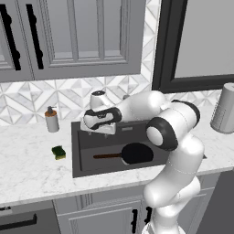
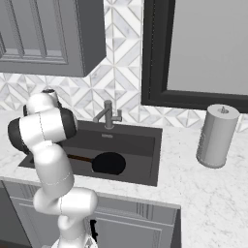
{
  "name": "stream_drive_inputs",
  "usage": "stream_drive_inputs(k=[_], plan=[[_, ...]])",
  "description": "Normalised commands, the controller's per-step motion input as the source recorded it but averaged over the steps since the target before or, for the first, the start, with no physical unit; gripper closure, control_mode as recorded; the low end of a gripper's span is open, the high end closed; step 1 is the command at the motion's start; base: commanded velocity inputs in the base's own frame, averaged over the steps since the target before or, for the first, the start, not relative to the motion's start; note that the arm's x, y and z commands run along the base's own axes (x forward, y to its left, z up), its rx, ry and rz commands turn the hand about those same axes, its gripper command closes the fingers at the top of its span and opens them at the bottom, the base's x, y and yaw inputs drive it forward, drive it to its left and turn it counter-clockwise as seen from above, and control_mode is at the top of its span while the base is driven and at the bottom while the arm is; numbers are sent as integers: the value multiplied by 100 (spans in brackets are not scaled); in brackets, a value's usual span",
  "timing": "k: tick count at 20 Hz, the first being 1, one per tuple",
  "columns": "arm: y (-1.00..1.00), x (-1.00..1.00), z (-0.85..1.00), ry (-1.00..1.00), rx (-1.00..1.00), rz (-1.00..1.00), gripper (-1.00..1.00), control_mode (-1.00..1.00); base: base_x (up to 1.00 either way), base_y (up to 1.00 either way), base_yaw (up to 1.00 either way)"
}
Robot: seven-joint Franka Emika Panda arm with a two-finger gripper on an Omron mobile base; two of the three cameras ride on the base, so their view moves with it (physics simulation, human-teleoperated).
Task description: Pick the pan and sponge and place them into the sink. Then turn on the water.
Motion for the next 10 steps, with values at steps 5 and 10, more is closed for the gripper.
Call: stream_drive_inputs(k=[5, 10], plan=[[48, -16, 4, -5, 2, 39, -100, -100, 0, 0, 0], [64, -5, 0, -4, 0, 25, -100, -100, 0, 0, 0]])
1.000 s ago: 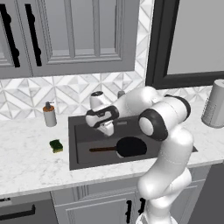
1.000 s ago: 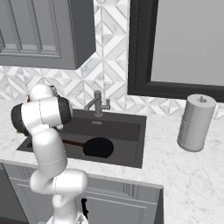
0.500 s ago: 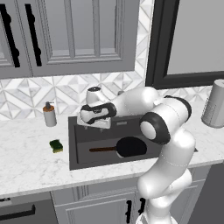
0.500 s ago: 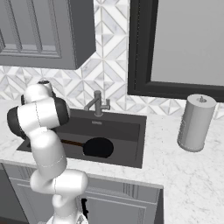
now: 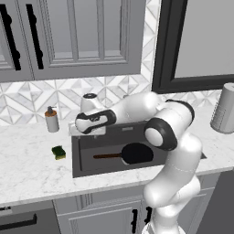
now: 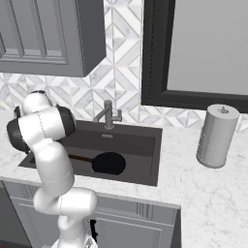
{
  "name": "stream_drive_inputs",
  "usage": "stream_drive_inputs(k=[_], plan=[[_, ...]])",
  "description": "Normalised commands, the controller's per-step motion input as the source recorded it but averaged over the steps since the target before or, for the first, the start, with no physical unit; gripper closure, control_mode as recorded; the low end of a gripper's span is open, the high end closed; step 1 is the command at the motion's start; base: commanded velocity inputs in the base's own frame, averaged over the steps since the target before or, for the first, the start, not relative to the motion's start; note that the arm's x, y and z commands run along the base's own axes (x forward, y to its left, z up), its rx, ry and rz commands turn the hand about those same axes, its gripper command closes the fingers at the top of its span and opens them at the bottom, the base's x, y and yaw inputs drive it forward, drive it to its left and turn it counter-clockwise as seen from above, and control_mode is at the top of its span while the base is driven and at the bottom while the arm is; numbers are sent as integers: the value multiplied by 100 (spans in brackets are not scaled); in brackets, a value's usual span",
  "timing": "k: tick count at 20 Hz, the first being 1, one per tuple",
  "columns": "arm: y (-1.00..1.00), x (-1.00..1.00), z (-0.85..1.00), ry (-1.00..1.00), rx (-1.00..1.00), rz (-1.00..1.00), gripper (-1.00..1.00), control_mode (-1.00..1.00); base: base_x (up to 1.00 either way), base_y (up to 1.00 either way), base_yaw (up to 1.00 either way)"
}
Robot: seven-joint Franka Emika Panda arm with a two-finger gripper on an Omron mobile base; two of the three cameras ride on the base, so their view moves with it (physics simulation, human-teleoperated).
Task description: Pick the pan and sponge and place them into the sink. Then turn on the water.
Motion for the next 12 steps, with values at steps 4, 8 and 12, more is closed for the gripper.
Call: stream_drive_inputs(k=[4, 8, 12], plan=[[62, -14, 0, 0, -1, 23, -100, -100, 0, 0, 0], [64, -16, 0, 0, -5, 24, -100, -100, 0, 0, 0], [54, -14, 0, 1, -5, 14, -100, -100, 0, 0, 0]])
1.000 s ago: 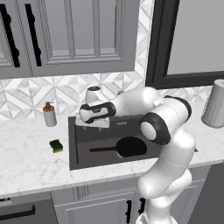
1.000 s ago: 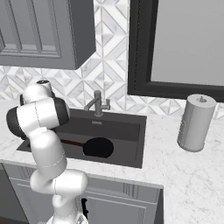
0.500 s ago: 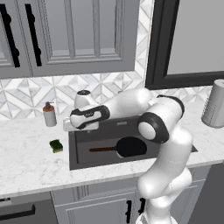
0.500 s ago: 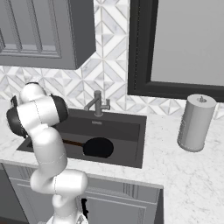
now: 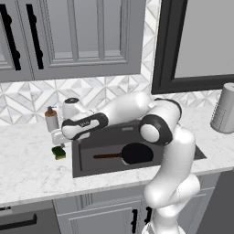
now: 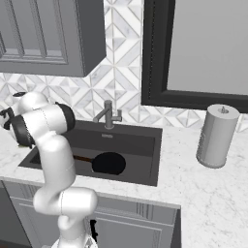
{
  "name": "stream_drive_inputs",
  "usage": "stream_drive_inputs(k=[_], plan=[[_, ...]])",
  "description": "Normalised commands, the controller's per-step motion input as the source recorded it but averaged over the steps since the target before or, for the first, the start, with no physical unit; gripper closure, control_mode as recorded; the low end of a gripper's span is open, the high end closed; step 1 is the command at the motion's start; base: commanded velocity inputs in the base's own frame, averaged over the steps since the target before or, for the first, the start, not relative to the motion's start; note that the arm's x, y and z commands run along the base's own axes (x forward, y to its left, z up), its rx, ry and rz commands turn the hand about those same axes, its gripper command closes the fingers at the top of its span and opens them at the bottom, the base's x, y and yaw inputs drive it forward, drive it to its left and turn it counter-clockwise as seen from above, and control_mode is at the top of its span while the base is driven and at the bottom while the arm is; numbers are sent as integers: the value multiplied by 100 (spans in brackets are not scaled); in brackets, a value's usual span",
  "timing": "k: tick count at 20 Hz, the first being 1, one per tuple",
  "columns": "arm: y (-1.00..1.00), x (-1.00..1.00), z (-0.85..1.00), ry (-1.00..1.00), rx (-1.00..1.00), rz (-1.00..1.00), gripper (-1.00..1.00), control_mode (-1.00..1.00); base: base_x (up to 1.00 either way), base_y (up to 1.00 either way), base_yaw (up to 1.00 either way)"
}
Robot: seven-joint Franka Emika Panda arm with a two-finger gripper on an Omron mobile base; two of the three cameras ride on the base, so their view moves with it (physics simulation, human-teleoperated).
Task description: Pick the pan and sponge and place them into the sink. Then turn on the water.
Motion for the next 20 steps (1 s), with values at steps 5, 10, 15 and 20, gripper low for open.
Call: stream_drive_inputs(k=[5, 10, 15, 20], plan=[[33, -1, -2, 0, -1, 0, -100, -100, 0, 0, 0], [37, 0, -14, 0, 0, 0, -100, -100, 0, 0, 0], [27, 1, -25, 0, 0, -2, -100, -100, 0, 0, 0], [0, 13, -25, 0, 0, -1, -100, -100, 0, 0, 0]])
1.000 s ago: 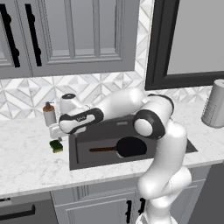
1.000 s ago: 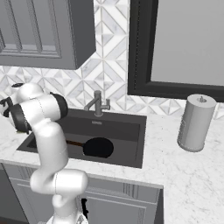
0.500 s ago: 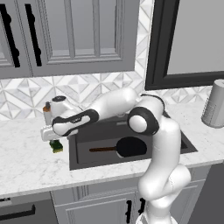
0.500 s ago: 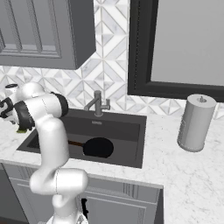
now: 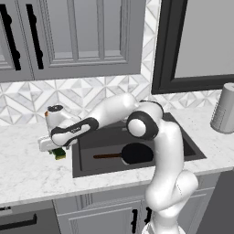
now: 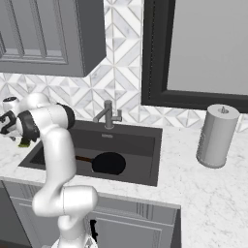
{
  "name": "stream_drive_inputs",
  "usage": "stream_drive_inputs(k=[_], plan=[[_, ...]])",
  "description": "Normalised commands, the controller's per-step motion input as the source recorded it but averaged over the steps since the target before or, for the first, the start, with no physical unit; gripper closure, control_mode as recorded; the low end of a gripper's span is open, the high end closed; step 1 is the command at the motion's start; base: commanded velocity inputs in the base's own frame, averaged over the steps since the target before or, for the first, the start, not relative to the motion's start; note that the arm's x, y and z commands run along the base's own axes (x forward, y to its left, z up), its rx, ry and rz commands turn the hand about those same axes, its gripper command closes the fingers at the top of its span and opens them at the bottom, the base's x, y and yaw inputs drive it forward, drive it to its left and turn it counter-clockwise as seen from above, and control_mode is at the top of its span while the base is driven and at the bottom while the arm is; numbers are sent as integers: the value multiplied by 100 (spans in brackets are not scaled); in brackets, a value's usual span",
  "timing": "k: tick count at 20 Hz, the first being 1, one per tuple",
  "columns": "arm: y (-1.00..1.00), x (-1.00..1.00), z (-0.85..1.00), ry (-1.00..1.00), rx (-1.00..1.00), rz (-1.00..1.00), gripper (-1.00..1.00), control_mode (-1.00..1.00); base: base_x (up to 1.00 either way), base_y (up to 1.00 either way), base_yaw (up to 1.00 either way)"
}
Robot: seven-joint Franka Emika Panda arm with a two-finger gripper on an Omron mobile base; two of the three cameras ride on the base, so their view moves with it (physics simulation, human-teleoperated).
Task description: Pick the pan and sponge and place them into the sink. Then turn on the water.
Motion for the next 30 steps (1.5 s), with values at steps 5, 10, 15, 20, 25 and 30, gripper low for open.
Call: stream_drive_inputs(k=[5, 10, 15, 20, 25, 30], plan=[[0, 17, -27, 0, 0, 0, -100, -100, 0, 0, 0], [0, 11, -33, 0, 0, 0, -100, -100, 0, 0, 0], [0, 5, -28, 1, 0, 0, -100, -100, 0, 0, 0], [0, 0, -9, 2, 0, 0, 100, -100, 0, 0, 0], [0, 2, -13, 5, 0, 0, 100, -100, 0, 0, 0], [0, 0, -6, 2, 0, 0, 100, -100, 0, 0, 0]])
